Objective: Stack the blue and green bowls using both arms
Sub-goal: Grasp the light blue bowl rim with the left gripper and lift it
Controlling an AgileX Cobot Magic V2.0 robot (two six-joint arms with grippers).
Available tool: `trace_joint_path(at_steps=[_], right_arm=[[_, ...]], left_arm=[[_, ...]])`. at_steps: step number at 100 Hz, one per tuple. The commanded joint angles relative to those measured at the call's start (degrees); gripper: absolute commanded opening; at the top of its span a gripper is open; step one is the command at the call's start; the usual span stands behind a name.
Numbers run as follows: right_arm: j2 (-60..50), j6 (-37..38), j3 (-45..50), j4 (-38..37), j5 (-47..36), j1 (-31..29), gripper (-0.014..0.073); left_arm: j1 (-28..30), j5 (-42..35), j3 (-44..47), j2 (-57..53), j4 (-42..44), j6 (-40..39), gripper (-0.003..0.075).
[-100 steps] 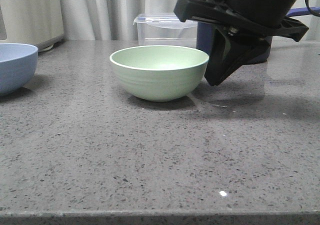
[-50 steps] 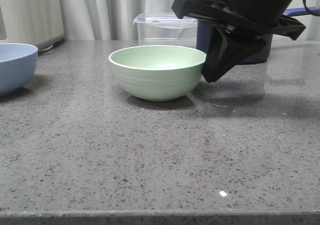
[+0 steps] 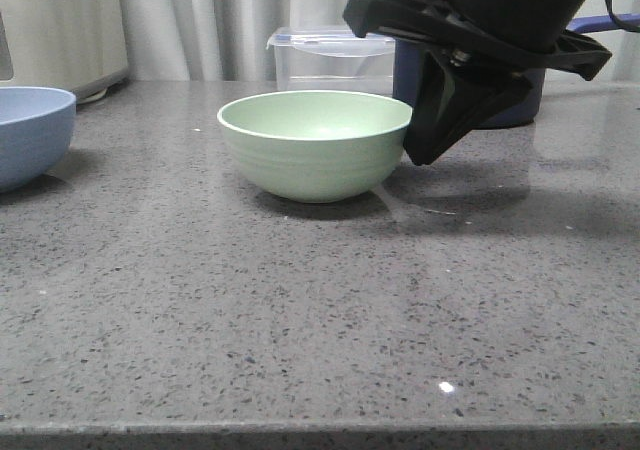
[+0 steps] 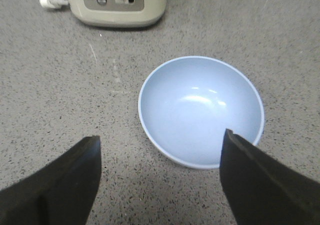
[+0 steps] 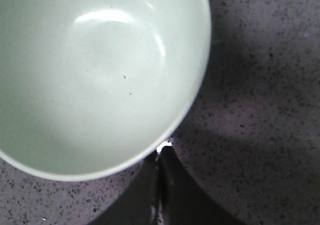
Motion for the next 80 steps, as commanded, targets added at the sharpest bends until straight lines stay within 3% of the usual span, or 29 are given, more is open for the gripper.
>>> trace_joint_path(at_steps=[1, 36, 80], right_arm=[[-1.93, -0.29, -1.28, 0.8, -2.13, 0.1, -0.008], [-1.93, -0.29, -1.28, 0.8, -2.07, 0.1, -0.008], [-1.93, -0.29, -1.28, 0.8, -2.07, 0.1, -0.008]], left_arm=[[0.39, -1.57, -5.1, 4.63, -0.07, -0.66, 0.0493], [0.39, 3.38, -14.66, 23.08, 3.14, -0.66, 0.0493], [0.39, 3.64, -16.58, 32.7, 4.81, -0.66, 0.0492]])
